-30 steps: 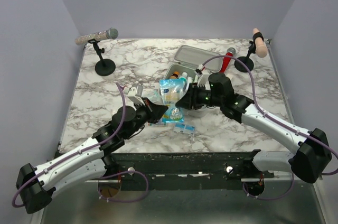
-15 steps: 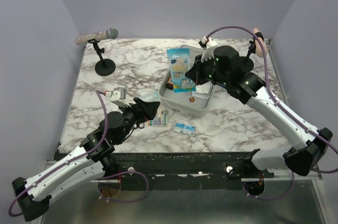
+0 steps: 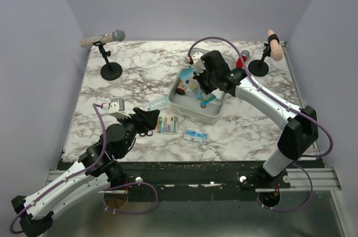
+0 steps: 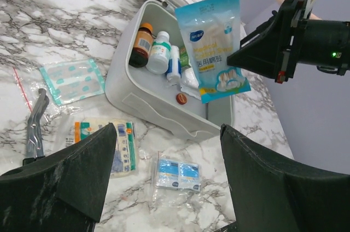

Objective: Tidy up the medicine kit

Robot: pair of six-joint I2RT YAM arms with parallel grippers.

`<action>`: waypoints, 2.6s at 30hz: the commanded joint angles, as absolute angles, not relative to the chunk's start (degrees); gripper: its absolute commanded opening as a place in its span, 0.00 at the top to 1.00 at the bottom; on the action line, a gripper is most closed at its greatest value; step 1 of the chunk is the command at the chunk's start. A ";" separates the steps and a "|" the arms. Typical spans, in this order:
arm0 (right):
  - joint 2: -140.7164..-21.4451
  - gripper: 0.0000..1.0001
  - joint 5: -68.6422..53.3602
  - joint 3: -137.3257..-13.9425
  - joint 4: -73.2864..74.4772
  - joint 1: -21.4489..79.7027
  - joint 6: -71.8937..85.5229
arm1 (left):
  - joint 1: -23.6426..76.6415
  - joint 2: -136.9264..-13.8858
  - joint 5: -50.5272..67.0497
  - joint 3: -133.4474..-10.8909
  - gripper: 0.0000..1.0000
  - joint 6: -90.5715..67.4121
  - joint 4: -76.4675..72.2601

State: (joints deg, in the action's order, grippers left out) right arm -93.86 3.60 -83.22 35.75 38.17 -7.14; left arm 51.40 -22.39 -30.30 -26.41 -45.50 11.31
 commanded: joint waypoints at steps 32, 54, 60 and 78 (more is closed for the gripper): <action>-102.58 0.71 -4.75 -81.48 29.45 38.32 -18.55 | 51.59 -23.73 -29.09 -24.78 0.14 -44.21 13.89; -99.32 0.84 7.74 -73.39 21.00 38.85 -0.80 | 51.59 -24.52 -28.30 -24.43 0.13 -44.91 14.24; -99.05 0.91 1.24 -69.35 21.53 40.16 -0.44 | 51.59 -25.22 -28.83 -24.17 0.13 -45.09 14.24; -102.23 0.91 -0.54 -64.87 17.85 42.63 4.30 | 51.50 -32.69 -32.25 -25.31 0.13 -47.37 14.15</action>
